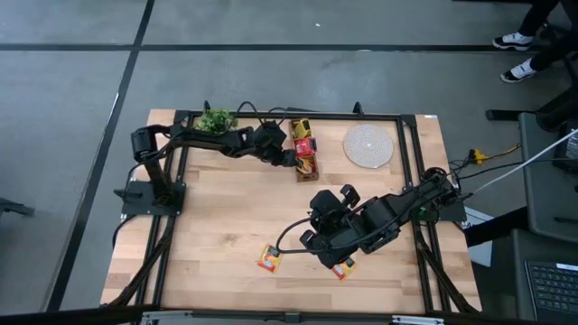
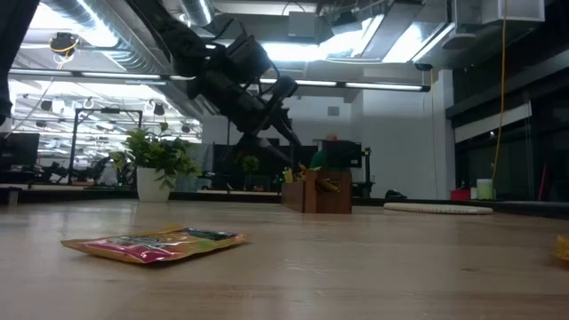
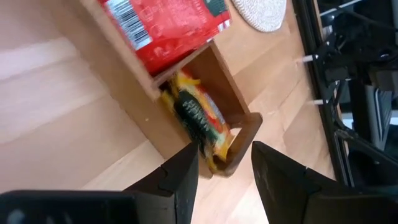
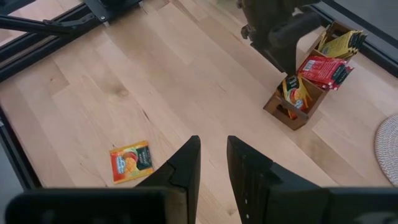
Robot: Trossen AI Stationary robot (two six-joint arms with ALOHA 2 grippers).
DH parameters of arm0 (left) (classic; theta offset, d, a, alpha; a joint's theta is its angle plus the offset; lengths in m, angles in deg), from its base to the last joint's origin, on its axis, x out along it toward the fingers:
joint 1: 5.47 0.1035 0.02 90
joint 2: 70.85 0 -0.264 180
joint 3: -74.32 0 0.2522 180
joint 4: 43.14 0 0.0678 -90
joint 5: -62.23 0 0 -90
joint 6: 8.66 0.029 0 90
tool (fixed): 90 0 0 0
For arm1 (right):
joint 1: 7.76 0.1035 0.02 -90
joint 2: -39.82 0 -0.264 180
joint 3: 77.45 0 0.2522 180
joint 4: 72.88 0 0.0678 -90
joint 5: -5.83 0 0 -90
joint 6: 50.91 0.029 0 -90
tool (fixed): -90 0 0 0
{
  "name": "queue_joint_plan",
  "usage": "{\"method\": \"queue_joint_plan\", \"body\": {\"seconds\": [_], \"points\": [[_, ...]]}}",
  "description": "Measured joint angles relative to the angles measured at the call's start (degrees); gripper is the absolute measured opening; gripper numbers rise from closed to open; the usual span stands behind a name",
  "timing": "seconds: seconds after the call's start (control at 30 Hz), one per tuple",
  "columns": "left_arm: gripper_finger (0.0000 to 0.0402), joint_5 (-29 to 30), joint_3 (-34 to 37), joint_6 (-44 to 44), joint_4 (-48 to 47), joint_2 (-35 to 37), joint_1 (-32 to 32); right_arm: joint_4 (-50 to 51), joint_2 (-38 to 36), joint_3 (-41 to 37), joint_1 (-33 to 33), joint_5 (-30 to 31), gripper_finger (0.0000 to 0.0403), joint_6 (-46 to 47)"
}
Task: Pick & Place Tea
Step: Adjust the orange tea bags in the wooden organizer
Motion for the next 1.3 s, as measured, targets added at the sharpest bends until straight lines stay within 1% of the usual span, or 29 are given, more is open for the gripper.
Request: {"method": "queue_joint_plan", "body": {"seconds": [0.1,0.43,0.77,1.0,1.17,1.3], "points": [[0.0143,-0.4,-1.3,1.1,-0.7,-0.7,-0.2,0.1,0.0,0.0,0.0,0.0,0.0082,0.0],[0.0143,-0.1,-1.4,1.1,-3.8,-0.9,-0.8,0.4,0.0,0.0,0.0,0.0,0.0082,0.0],[0.0143,0.8,-1.4,0.0,-2.2,-1.7,-2.6,0.8,0.0,0.0,0.0,0.0,0.0082,0.0],[0.0143,1.1,-1.4,-0.8,-1.3,-1.7,-1.6,0.8,0.0,0.0,0.0,0.0,0.0082,0.0],[0.0143,1.1,-1.4,-1.5,1.6,-1.7,-1.6,0.8,0.0,0.0,0.0,0.0,0.0082,0.0],[0.0143,1.1,-1.4,-1.4,1.1,-1.7,-1.6,0.8,0.0,0.0,0.0,0.0,0.0082,0.0]]}}
